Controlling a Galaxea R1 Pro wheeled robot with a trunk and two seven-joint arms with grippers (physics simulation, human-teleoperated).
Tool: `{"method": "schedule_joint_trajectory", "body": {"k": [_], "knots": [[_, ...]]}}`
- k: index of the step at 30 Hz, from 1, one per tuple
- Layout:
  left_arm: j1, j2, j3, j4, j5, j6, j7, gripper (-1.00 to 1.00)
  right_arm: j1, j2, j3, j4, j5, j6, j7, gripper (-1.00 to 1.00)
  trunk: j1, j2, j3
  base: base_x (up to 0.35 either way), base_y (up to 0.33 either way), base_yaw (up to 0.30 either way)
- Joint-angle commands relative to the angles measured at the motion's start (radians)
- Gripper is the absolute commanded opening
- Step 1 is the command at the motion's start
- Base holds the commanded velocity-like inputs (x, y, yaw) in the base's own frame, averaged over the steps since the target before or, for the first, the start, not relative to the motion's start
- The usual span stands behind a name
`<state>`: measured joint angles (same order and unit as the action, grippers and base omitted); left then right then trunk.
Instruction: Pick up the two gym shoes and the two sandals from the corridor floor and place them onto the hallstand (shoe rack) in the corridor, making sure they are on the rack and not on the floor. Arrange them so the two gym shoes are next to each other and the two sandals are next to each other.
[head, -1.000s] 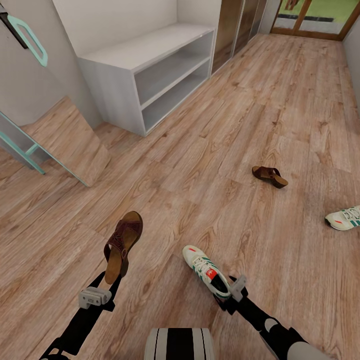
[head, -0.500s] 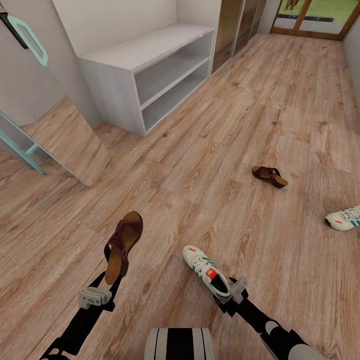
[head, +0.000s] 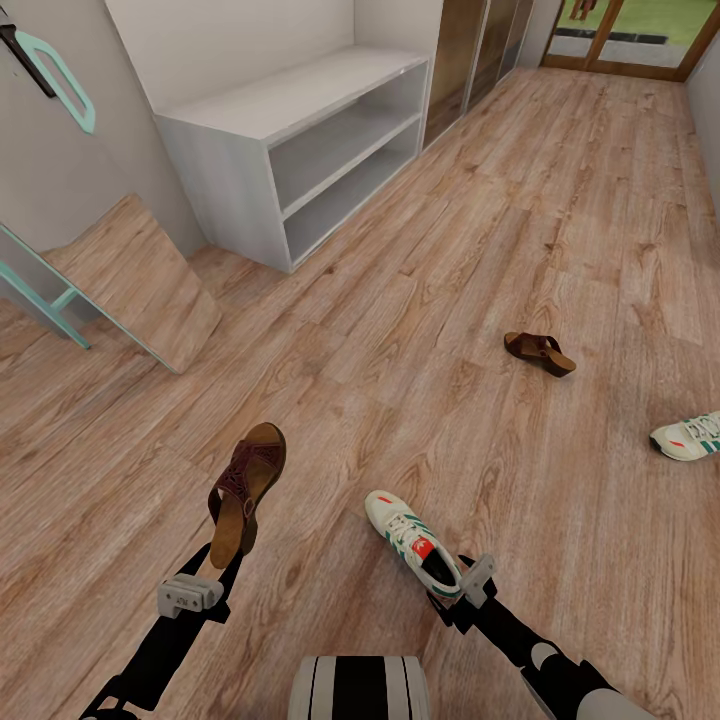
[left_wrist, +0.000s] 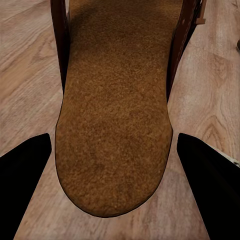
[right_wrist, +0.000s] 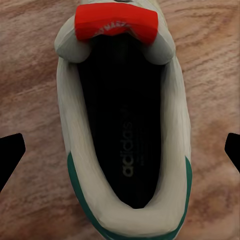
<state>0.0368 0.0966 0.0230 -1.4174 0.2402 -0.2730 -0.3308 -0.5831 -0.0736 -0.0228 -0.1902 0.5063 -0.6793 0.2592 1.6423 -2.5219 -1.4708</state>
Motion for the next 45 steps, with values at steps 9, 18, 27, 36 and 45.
{"method": "schedule_joint_trajectory", "body": {"k": [9,18,27,36,45], "knots": [[0.000,0.000,0.000,0.000,-0.001,0.000,-0.001,-1.00,0.000,0.000,-0.001,0.000,-0.001,0.000,0.000,1.00,0.000,0.000,0.000,0.000,0.000,0.000],[0.000,0.000,0.000,0.000,0.000,0.000,-0.001,-1.00,0.000,-0.001,-0.003,0.000,-0.002,0.000,0.000,1.00,0.000,0.000,0.000,0.000,0.000,0.000],[0.000,0.000,0.000,0.000,0.000,0.000,-0.001,-1.00,0.000,-0.002,-0.004,0.000,-0.003,0.000,0.000,1.00,0.000,0.000,0.000,0.000,0.000,0.000],[0.000,0.000,0.000,0.000,0.000,0.000,-0.001,-1.00,0.000,-0.004,-0.004,0.000,-0.004,0.000,0.000,1.00,0.000,0.000,0.000,0.000,0.000,0.000],[0.000,0.000,0.000,0.000,0.000,0.000,-0.001,-1.00,0.000,-0.004,-0.003,0.000,-0.003,0.000,0.000,1.00,0.000,0.000,0.000,0.000,0.000,0.000]]}}
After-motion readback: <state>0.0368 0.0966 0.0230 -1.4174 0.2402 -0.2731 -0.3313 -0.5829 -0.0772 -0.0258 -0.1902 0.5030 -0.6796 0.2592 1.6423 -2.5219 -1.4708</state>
